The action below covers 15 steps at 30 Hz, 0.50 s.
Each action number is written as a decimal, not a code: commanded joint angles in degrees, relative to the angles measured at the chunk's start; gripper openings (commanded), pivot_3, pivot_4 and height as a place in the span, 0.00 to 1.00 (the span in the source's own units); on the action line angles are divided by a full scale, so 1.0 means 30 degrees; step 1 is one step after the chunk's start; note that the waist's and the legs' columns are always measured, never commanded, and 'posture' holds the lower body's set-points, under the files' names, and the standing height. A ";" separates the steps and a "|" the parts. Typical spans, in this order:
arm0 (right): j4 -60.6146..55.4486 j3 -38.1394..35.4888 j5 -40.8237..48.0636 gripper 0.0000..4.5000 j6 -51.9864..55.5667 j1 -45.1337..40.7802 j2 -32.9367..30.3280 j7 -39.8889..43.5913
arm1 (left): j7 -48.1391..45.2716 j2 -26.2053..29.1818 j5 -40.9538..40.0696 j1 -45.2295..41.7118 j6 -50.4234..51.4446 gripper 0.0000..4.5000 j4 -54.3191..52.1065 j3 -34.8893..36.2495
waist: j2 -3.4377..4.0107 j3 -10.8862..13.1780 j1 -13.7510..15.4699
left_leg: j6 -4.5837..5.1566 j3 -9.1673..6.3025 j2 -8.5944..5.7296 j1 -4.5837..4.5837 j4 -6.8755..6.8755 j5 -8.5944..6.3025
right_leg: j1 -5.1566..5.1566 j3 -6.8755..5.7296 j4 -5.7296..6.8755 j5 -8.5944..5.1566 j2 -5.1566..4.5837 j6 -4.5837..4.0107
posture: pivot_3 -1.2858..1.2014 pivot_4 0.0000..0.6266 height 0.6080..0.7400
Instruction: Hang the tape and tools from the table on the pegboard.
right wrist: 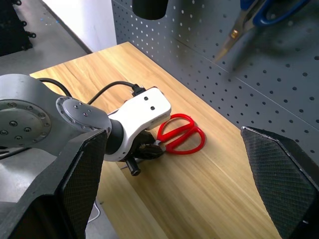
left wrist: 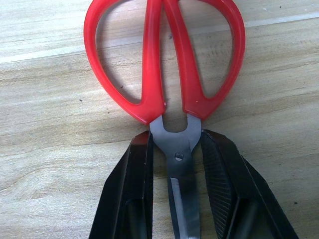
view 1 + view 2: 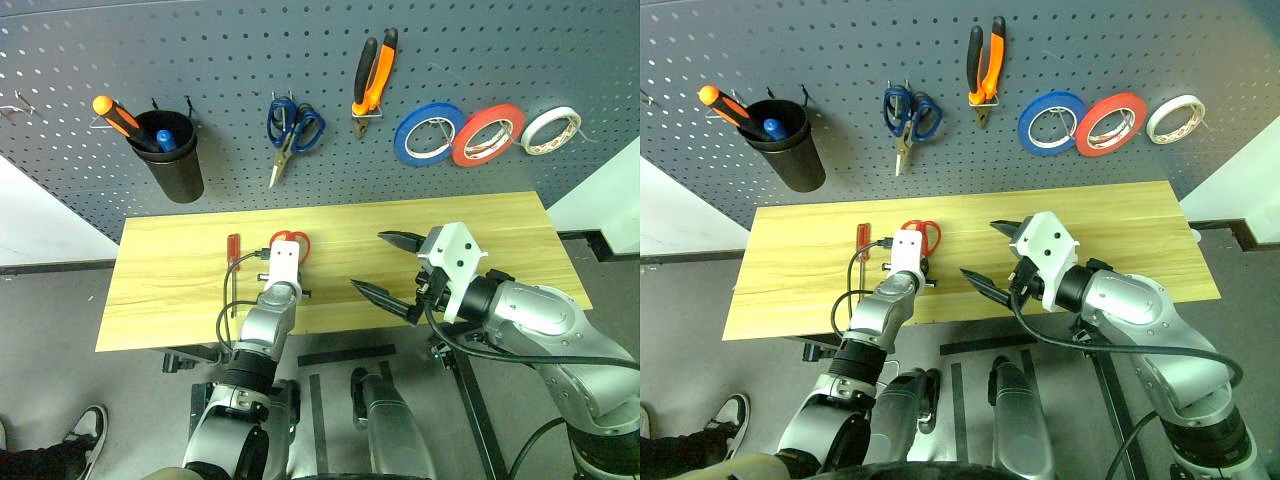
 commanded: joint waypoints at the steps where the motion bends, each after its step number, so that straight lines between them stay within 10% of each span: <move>1: -0.0646 -0.0085 -0.0107 1.00 -0.0317 0.0096 -0.0192 0.0022 | -0.0362 0.0099 0.0217 0.0763 0.0392 0.23 0.0497 -0.0319 | 0.0000 0.0000 -0.0004 | 0.0000 0.0000 0.0000 0.0000 0.0000 0.0000 | -0.0001 0.0000 0.0000 0.0000 0.0000 0.0000 | 0.53 0.49 1.00; 15: -0.0570 0.0164 -0.0342 1.00 -0.0382 0.0099 -0.0069 -0.0003 | -0.2174 0.0846 0.1829 0.3062 -0.0451 0.23 -0.4604 -0.3557 | 0.0001 0.0001 0.0029 | 0.0048 -0.0011 0.0001 -0.0111 -0.0025 -0.0037 | -0.0079 0.0001 -0.0099 0.0009 -0.0031 0.0008 | 0.53 0.46 1.00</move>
